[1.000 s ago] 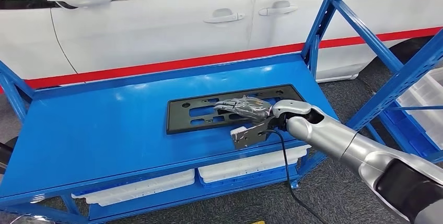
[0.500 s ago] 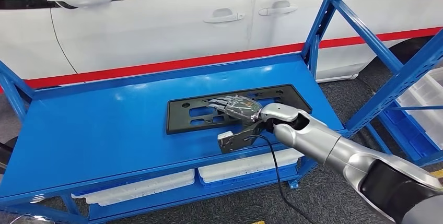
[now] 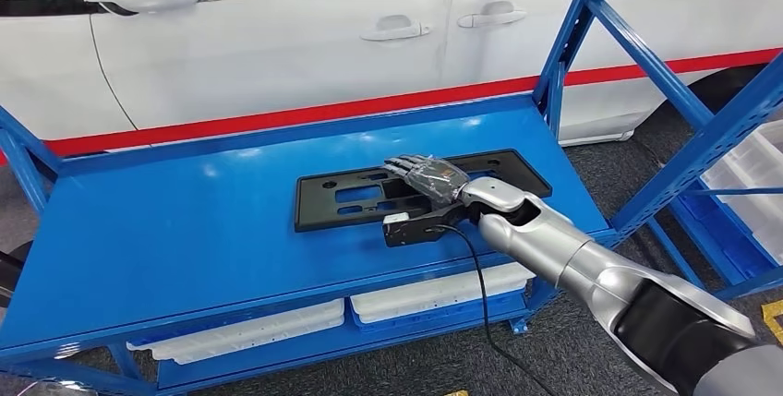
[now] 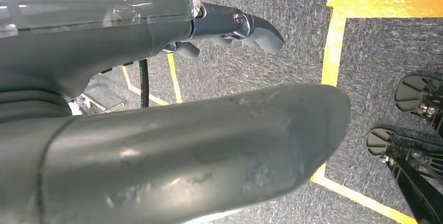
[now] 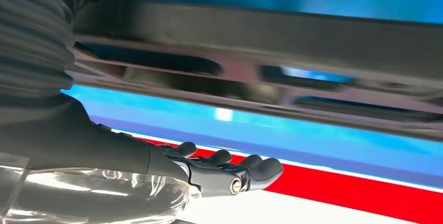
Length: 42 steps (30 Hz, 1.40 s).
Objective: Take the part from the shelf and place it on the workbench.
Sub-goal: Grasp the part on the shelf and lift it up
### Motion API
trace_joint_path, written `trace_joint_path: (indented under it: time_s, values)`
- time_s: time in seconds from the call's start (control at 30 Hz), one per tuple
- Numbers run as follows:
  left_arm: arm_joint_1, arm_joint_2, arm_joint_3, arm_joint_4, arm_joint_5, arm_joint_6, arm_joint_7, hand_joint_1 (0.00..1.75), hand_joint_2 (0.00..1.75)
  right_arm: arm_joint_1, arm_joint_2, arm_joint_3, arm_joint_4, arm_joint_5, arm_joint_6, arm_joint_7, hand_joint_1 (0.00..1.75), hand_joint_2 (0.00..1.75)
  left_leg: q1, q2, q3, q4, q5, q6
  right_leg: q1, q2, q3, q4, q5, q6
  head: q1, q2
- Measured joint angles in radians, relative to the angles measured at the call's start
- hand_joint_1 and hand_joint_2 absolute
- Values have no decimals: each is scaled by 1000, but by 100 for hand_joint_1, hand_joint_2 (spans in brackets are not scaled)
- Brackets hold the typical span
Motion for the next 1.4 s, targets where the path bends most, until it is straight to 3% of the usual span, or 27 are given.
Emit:
trace_joint_path:
  time_s: [0.1,0.13,0.27,0.43,0.6,1.1,1.23,1.4]
  values:
    - [0,-2,-5,0,6,0,-1,0,0,1,0,-20,28,20,-17,22,160,175,0,0,0,0,0,0,0,0,0,0,0,0,0,0]
    - [0,-2,-6,0,8,0,-3,0,0,3,0,-27,34,26,-21,30,169,175,0,0,0,0,0,0,0,0,0,0,0,0,0,0]
    - [1,-5,-10,0,11,0,-6,0,0,11,0,-56,50,43,-25,46,170,175,0,0,0,0,0,0,0,0,0,0,0,0,0,0]
    - [1,-6,-14,0,19,0,-6,0,0,21,0,-86,61,60,-22,46,151,175,0,0,0,0,0,0,0,0,0,0,0,0,0,0]
    - [1,-6,-17,0,24,0,-4,0,0,26,4,-103,66,77,-21,39,149,175,0,0,0,0,0,0,0,0,0,0,0,0,0,0]
    - [1,-5,-38,0,30,-12,-9,0,0,32,10,-117,76,95,-19,11,174,175,0,0,1,0,0,0,0,0,-1,0,0,0,0,0]
    - [1,-5,-39,0,30,-14,-10,0,175,32,15,-117,78,97,-18,0,174,175,0,0,1,0,0,0,0,0,-1,0,0,0,0,0]
    - [0,-3,-43,0,29,-14,-9,0,175,31,24,-117,79,97,-12,-8,175,175,0,0,1,0,0,0,0,0,0,0,0,0,0,0]
